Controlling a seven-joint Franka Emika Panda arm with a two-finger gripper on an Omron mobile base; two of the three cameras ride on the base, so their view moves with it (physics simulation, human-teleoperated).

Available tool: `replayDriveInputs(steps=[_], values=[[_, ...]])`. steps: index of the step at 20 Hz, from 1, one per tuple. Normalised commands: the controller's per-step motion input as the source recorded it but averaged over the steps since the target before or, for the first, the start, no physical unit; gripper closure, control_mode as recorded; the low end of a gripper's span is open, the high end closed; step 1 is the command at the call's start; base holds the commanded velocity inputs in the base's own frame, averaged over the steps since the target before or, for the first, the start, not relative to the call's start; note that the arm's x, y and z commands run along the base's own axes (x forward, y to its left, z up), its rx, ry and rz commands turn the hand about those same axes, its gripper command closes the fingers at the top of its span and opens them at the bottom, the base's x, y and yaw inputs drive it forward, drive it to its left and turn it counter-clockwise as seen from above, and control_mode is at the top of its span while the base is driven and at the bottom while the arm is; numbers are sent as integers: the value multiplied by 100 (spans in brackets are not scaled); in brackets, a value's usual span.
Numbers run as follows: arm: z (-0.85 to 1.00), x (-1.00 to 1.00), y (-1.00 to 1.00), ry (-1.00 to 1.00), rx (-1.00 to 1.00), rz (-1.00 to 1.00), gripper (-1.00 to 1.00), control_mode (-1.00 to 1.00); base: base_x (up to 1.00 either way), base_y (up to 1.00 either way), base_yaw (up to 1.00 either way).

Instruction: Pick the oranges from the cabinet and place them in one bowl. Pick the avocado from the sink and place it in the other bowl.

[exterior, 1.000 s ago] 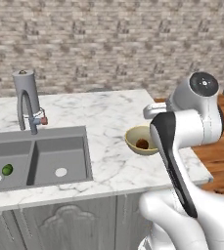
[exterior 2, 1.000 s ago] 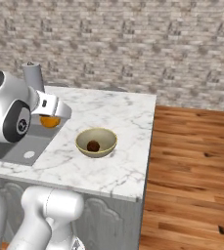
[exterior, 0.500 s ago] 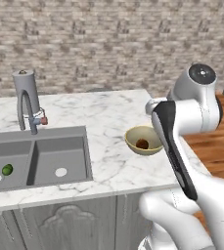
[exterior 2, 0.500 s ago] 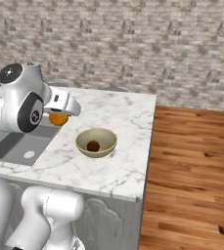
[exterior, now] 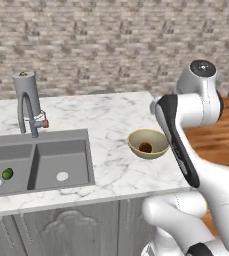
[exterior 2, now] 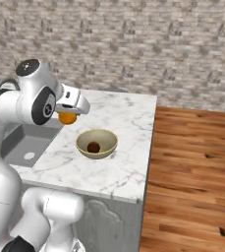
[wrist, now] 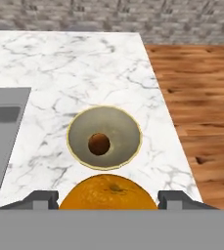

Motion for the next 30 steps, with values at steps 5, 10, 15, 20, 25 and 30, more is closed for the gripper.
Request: replayDriveInputs(steps=[5, 10, 15, 20, 25, 30], values=[[-8, 30, -13, 14, 0, 0, 100, -100, 0, 0, 0], [-14, 30, -7, 20, 0, 0, 100, -100, 0, 0, 0], [-17, 31, -5, 14, 0, 0, 100, -100, 0, 0, 0], [-25, 24, -5, 5, 0, 0, 100, -100, 0, 0, 0], [-29, 17, -6, 0, 0, 0, 100, -100, 0, 0, 0], [-25, 19, -6, 0, 1, 0, 100, -100, 0, 0, 0]])
